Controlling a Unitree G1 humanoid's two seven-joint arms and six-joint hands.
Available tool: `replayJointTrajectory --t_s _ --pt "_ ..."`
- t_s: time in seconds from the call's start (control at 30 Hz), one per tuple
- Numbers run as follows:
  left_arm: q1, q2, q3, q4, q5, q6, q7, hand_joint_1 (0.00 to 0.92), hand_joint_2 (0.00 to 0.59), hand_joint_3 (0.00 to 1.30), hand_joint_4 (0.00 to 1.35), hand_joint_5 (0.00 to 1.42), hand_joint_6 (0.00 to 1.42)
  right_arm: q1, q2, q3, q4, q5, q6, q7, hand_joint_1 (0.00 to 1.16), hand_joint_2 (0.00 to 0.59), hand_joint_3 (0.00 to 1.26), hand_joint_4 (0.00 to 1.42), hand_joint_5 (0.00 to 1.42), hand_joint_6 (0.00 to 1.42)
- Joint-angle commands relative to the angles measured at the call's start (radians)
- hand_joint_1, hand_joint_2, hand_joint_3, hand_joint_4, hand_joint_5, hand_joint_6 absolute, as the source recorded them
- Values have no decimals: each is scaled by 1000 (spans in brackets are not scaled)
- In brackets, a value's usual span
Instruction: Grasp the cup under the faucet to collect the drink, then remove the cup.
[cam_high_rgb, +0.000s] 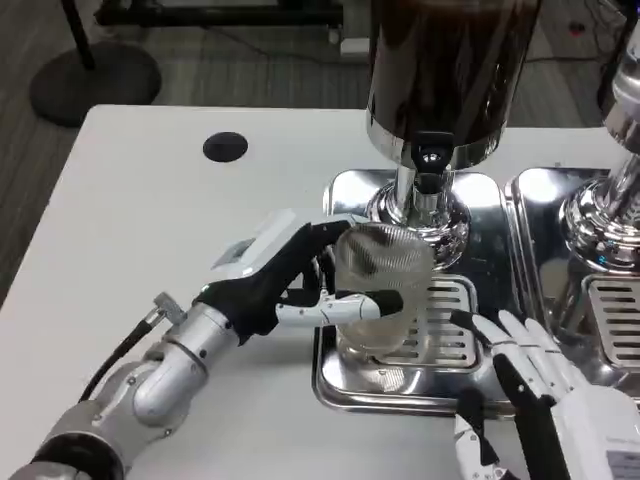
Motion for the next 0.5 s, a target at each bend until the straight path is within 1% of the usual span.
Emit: replayJointTrajectory --t_s 0.03,0.13,0.23,0.27,0.3,0.33,0.43,0.5 --pt "-31 -16 -22 13 26 15 33 255 208 343 445 666 800 11 9 3 -13 -7 9 -15 473 586 219 129 109 233" --pt "-49 -31 -47 19 57 43 61 255 209 311 413 603 689 16 16 3 -14 -8 11 -16 473 586 219 129 109 233" --pt "-66 -40 -75 24 86 80 70 253 205 299 404 587 666 18 21 5 -13 -7 13 -17 473 586 219 129 109 233" --pt "-71 -41 -80 25 90 90 66 228 199 231 316 478 535 18 22 6 -13 -6 13 -18 473 586 219 130 109 233" --pt "-73 -43 -85 26 91 98 63 194 179 171 204 385 439 18 22 6 -12 -6 13 -19 473 586 219 130 109 233" --pt "-75 -44 -89 27 91 105 60 176 162 143 157 330 392 19 21 6 -12 -5 13 -20 473 586 219 130 109 233" --pt "-76 -39 -102 21 94 110 54 145 149 124 114 283 350 20 20 5 -10 -2 13 -22 473 586 219 131 109 233" --pt "-75 -34 -107 19 91 110 46 106 123 96 62 221 292 20 19 5 -9 1 12 -23 473 586 219 133 109 233"
